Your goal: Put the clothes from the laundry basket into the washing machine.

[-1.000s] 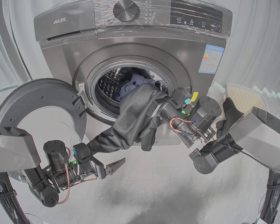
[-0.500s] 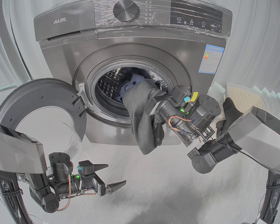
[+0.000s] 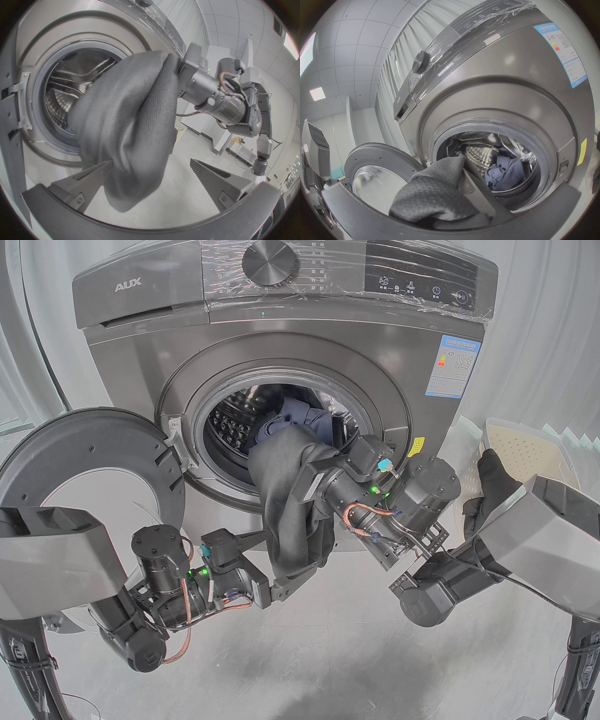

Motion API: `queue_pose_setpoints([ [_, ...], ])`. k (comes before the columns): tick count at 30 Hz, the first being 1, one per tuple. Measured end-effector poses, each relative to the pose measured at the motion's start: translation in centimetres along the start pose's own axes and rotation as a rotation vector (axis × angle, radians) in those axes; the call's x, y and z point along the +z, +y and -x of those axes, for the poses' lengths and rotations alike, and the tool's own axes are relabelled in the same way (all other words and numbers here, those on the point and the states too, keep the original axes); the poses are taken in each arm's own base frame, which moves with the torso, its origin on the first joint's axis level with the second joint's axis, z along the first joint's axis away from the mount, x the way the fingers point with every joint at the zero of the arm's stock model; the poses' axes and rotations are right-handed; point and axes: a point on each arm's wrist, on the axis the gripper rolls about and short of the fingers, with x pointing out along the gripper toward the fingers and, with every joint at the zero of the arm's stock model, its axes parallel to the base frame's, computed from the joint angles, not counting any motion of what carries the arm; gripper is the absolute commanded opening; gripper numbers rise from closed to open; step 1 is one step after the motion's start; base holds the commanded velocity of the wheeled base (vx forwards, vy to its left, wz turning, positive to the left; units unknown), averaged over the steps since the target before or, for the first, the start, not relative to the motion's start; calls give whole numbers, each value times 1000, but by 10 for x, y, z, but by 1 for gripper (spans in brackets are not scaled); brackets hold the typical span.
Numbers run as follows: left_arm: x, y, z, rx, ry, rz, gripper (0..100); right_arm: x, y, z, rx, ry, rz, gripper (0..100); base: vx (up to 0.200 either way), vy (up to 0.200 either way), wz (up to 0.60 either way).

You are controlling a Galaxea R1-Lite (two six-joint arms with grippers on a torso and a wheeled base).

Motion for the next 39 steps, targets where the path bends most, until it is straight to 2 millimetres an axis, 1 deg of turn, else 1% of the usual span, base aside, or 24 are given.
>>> queue_pose_setpoints([
  [7, -3, 8, -33, 16, -56, 16, 100, -4, 18, 1, 16, 13, -17, 0, 0, 0, 0],
  [12, -5, 22, -52, 104, -105, 20, 100, -4, 30, 3, 31, 19, -28, 0, 0, 0, 0],
  [17, -8, 36, -65, 204, -144, 21, 100, -1, 36, 6, 41, 22, -34, 0, 0, 0, 0],
  [20, -9, 44, -70, 252, -163, 25, 100, 1, 37, 8, 32, 23, -37, 0, 0, 0, 0],
  [21, -10, 47, -71, 271, -168, 26, 0, 2, 37, 9, 28, 23, -39, 0, 0, 0, 0],
  [25, -12, 55, -72, 295, -174, 28, 0, 5, 36, 10, 21, 20, -42, 0, 0, 0, 0],
  [28, -12, 60, -71, 307, -176, 27, 0, 6, 30, 10, 8, 20, -44, 0, 0, 0, 0],
  [31, -11, 66, -67, 323, -178, 25, 0, 8, 21, 12, -13, 22, -42, 0, 0, 0, 0],
  [36, 0, 72, -60, 338, -202, 29, 0, 5, 5, 21, -54, 53, -46, 0, 0, 0, 0],
  [39, 9, 69, -52, 338, -209, 39, 0, 0, -3, 27, -88, 80, -45, 0, 0, 0, 0],
])
